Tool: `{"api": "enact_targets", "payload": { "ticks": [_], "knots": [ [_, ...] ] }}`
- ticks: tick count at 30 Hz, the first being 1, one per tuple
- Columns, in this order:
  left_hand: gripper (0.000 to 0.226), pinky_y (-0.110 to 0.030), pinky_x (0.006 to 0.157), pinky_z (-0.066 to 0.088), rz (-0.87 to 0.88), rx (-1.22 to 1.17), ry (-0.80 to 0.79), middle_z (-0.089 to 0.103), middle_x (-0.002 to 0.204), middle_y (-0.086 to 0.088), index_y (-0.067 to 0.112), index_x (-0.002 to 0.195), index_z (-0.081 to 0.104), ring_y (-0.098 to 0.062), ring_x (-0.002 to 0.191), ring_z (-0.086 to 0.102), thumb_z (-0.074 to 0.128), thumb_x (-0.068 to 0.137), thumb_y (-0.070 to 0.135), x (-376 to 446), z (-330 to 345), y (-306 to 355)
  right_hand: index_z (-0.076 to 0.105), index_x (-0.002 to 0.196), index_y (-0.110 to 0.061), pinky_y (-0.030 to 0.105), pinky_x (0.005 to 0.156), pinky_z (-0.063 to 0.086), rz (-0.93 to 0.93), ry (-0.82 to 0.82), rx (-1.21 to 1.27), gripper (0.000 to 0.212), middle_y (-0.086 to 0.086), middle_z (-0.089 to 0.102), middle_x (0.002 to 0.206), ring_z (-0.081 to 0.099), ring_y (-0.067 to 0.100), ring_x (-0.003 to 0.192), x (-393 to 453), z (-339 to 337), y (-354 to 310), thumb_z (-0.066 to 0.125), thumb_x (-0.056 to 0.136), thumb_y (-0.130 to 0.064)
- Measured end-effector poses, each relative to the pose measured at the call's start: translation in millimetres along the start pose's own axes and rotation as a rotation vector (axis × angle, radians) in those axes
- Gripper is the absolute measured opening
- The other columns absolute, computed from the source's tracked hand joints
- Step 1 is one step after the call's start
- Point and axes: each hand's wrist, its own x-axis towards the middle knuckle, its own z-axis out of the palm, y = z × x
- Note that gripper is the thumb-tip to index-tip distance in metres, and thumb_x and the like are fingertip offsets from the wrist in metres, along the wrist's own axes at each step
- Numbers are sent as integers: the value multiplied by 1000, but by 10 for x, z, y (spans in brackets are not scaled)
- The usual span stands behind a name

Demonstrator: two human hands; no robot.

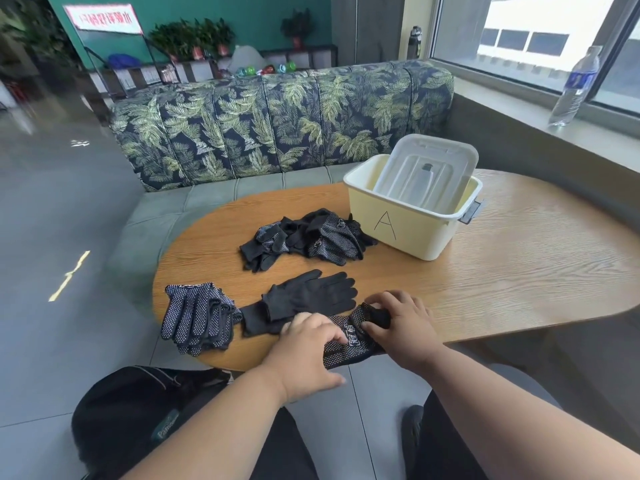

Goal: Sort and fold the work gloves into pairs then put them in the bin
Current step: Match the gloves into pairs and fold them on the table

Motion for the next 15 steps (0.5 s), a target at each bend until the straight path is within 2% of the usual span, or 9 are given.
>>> {"api": "enact_targets", "payload": {
  "ticks": [2,5,7,10,12,15],
  "knots": [
    [60,-33,111,29,25,94,-25,43,134,20,43,128,54,-8,128,33,79,73,41,-69,-27,-69,59,118,-52,43,103,35,-54,29,-15,33,-15,50,133,45,24,123,-27,8,-18,70,86,-55],
    [54,-35,113,32,53,107,-8,46,139,16,40,130,59,-13,132,39,69,82,17,-129,-24,-92,68,104,-49,43,99,35,-129,53,-117,12,-10,53,137,44,27,124,-60,35,-88,66,92,-44],
    [42,-29,115,30,61,44,36,52,141,14,36,125,67,-13,133,41,65,87,17,-178,-50,-91,72,98,-48,44,97,36,-154,73,-114,12,-10,57,133,47,28,123,-112,66,-148,64,91,-42],
    [24,-16,107,30,24,-79,80,61,132,15,34,116,75,-8,127,49,65,95,27,-167,-107,-95,69,103,-49,42,99,35,-136,49,-79,30,-14,54,131,47,25,121,-177,99,-118,54,82,-64],
    [21,-22,106,39,-30,-176,83,65,121,20,37,114,74,-3,118,53,63,97,32,-146,-141,-81,67,107,-50,43,104,34,-145,25,-70,46,-14,50,135,44,22,121,-219,96,-83,52,75,-78],
    [17,-29,100,48,-123,-287,91,67,112,21,42,108,74,2,108,57,66,95,36,-97,-140,-61,66,109,-50,43,105,33,-155,9,-68,54,-14,49,136,43,21,121,-244,72,-85,54,69,-84]
  ]
}}
